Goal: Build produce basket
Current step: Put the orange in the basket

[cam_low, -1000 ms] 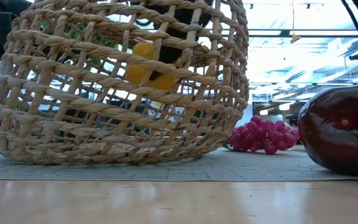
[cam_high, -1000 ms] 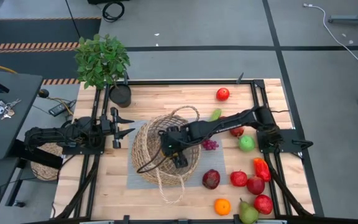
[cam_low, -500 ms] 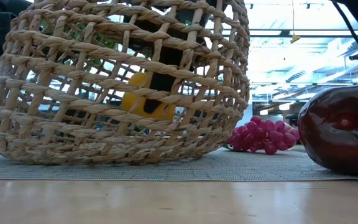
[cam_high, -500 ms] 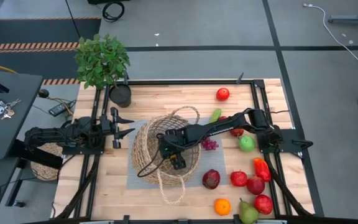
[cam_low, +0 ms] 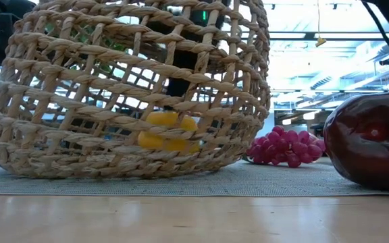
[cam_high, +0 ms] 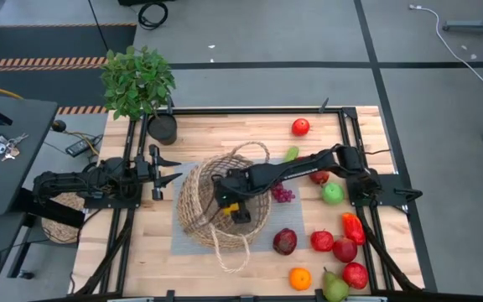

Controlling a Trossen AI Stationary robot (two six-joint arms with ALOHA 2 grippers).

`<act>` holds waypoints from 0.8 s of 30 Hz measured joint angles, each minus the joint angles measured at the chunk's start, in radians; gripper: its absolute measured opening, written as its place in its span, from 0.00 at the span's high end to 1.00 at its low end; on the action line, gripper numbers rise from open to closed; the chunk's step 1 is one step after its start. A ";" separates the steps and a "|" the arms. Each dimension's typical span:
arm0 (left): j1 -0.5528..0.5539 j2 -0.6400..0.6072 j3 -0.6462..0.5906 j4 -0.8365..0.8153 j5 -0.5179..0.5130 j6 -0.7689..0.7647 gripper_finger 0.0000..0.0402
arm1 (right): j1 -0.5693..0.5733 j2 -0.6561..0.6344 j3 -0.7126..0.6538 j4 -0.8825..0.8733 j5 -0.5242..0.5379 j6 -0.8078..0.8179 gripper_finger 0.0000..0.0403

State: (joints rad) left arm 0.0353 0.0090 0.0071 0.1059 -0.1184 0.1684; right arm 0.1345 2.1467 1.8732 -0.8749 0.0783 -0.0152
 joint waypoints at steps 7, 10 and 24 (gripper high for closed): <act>0.000 0.000 0.000 0.000 0.000 0.000 0.60 | 0.034 -0.095 0.142 -0.095 0.067 0.006 0.02; 0.000 0.000 0.000 0.000 0.000 0.000 0.60 | 0.057 -0.167 0.154 -0.115 0.139 0.010 0.02; 0.000 0.000 0.000 0.000 0.000 0.000 0.60 | 0.222 -0.459 0.086 -0.319 0.452 0.270 0.02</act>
State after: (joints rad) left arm 0.0357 0.0090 0.0069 0.1059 -0.1184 0.1680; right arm 0.3564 1.6879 1.9588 -1.1944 0.5301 0.2543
